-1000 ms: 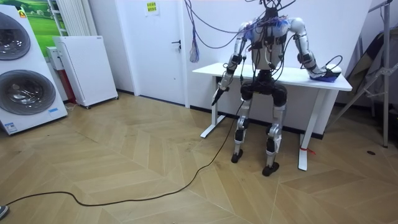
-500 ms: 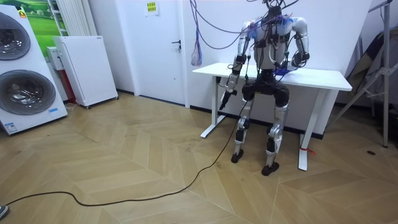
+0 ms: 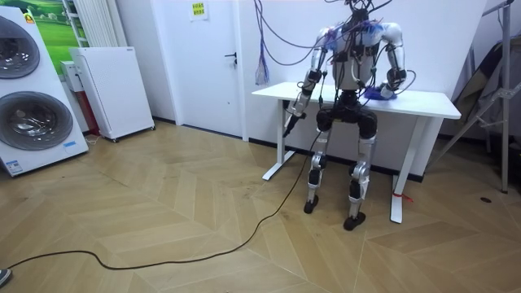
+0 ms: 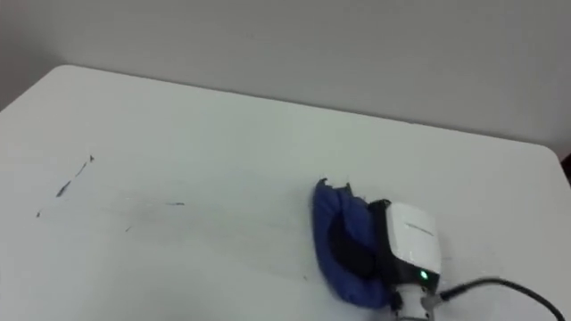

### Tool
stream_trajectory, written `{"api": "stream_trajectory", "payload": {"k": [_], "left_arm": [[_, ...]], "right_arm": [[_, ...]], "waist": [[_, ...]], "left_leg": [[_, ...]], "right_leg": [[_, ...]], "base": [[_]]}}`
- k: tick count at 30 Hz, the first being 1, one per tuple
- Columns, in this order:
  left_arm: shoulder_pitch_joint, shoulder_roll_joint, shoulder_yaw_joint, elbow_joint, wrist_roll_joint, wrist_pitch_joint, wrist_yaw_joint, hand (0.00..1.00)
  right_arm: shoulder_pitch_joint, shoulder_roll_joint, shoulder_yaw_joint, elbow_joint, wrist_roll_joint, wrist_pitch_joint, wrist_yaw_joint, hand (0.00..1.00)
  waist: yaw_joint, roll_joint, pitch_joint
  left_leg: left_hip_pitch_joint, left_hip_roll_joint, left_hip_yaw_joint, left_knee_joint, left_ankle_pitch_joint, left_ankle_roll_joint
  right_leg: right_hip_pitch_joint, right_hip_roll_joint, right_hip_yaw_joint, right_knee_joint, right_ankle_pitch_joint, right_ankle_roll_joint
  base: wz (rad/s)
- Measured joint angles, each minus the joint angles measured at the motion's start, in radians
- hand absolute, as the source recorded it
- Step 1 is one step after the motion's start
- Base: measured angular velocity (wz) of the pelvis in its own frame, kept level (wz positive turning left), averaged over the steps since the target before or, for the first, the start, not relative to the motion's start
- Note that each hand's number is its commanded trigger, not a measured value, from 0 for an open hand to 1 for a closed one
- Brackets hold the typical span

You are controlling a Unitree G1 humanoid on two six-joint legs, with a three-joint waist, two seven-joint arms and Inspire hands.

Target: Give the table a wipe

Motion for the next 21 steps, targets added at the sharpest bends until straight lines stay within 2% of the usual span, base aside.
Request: {"api": "stream_trajectory", "payload": {"k": [3,4,5,6,9,12,15,21], "left_arm": [[0.002,-0.003,0.051,0.004,0.006,-0.011,0.012,0.00],[0.000,0.000,0.059,0.004,0.007,-0.012,0.015,0.00],[0.002,0.000,0.064,0.004,0.007,-0.012,0.015,0.00],[0.002,0.000,0.069,0.004,0.007,-0.013,0.015,0.00],[-0.001,-0.003,0.069,0.004,0.007,-0.013,0.015,0.00],[-0.001,-0.004,0.068,0.003,0.006,-0.014,0.015,0.00],[-0.002,-0.006,0.060,0.004,0.005,-0.014,0.015,0.00],[-0.020,-0.013,0.043,0.028,-0.008,-0.045,0.015,0.00]], "right_arm": [[0.028,0.000,-0.081,0.053,0.036,-0.044,-0.035,1.00],[0.030,0.000,-0.109,0.076,0.039,-0.049,-0.047,0.70],[0.031,0.000,-0.122,0.084,0.039,-0.052,-0.051,0.56],[0.031,0.000,-0.139,0.098,0.039,-0.052,-0.058,0.00],[0.031,0.000,-0.160,0.118,0.038,-0.053,-0.060,0.00],[0.029,0.000,-0.164,0.117,0.036,-0.046,-0.051,0.00],[0.020,0.000,-0.167,0.106,0.017,-0.029,-0.024,0.00],[0.001,0.000,-0.168,0.070,0.016,-0.013,0.029,0.00]], "waist": [[-0.033,-0.006,0.0017],[-0.046,-0.005,0.0008],[-0.049,-0.005,0.0007],[-0.055,-0.006,0.0009],[-0.062,-0.005,-0.0028],[-0.062,-0.006,-0.0019],[-0.060,-0.005,-0.0026],[-0.058,-0.007,0.0000]], "left_leg": [[0.016,-0.007,-0.001,-0.002,-0.001,0.005],[0.018,-0.010,-0.002,0.000,-0.002,0.007],[0.020,-0.011,-0.002,0.000,-0.002,0.008],[0.023,-0.013,0.000,0.000,-0.002,0.009],[0.031,-0.013,0.009,0.002,-0.002,0.011],[0.032,-0.012,0.018,0.002,-0.002,0.011],[0.036,-0.010,0.022,-0.001,-0.002,0.011],[0.031,-0.006,0.038,-0.003,-0.002,0.011]], "right_leg": [[0.020,-0.007,-0.005,-0.002,0.000,0.001],[0.023,-0.010,-0.004,-0.002,0.000,0.001],[0.024,-0.011,-0.003,-0.001,0.000,0.001],[0.026,-0.013,-0.003,-0.001,0.001,0.003],[0.030,-0.014,0.000,0.000,0.002,0.004],[0.026,-0.012,0.025,0.000,0.002,0.005],[0.025,-0.011,0.030,-0.001,0.002,0.005],[0.009,-0.011,0.035,0.001,0.002,0.005]], "base": [[0.05],[0.03],[0.00],[-0.06],[-0.09],[-0.10],[-0.06],[-0.09]]}}
